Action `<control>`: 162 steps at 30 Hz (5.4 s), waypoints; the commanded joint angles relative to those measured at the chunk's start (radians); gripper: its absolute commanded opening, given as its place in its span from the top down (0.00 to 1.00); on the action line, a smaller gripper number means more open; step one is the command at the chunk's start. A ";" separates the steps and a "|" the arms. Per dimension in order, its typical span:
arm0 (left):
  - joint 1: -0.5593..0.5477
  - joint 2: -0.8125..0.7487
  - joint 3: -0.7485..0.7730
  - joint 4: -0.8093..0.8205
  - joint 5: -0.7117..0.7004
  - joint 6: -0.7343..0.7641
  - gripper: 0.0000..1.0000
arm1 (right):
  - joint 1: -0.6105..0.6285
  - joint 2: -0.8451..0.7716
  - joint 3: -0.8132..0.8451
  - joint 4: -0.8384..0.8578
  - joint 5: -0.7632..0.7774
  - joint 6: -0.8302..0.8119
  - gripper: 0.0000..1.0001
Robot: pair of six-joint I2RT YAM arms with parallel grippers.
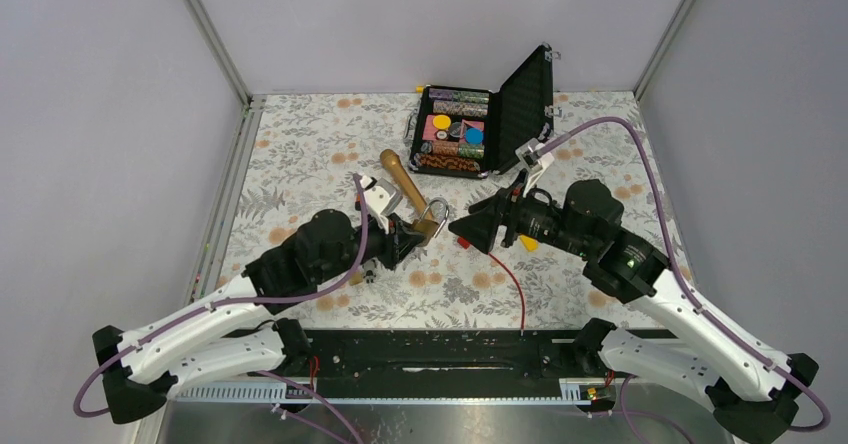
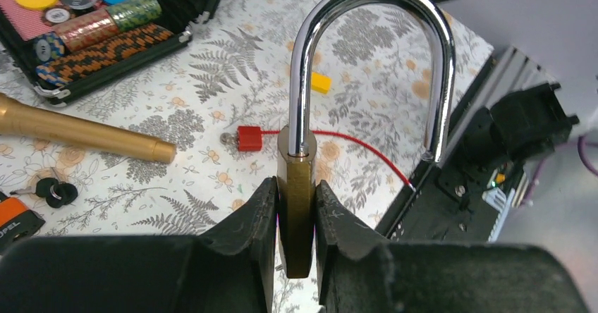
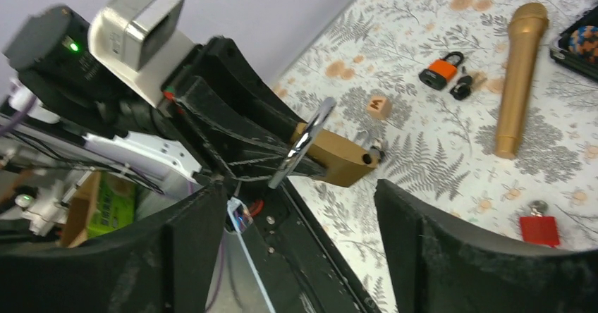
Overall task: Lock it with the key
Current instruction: Lock the lock.
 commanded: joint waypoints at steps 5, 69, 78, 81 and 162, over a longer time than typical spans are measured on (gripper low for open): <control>0.000 -0.047 0.080 0.045 0.238 0.070 1.00 | 0.003 -0.009 0.126 -0.113 -0.036 -0.137 0.12; 0.000 -0.095 -0.030 0.647 0.339 -0.249 0.71 | 0.003 -0.034 -0.117 0.875 -0.102 0.375 1.00; 0.000 -0.074 -0.029 0.671 0.338 -0.263 0.77 | 0.003 -0.027 -0.129 0.889 -0.096 0.384 1.00; 0.000 -0.080 -0.030 0.655 0.315 -0.259 0.90 | 0.004 -0.033 -0.133 0.879 -0.090 0.378 1.00; -0.003 0.100 0.183 0.258 0.719 -0.316 1.00 | 0.005 -0.247 -0.438 0.739 -0.310 0.188 1.00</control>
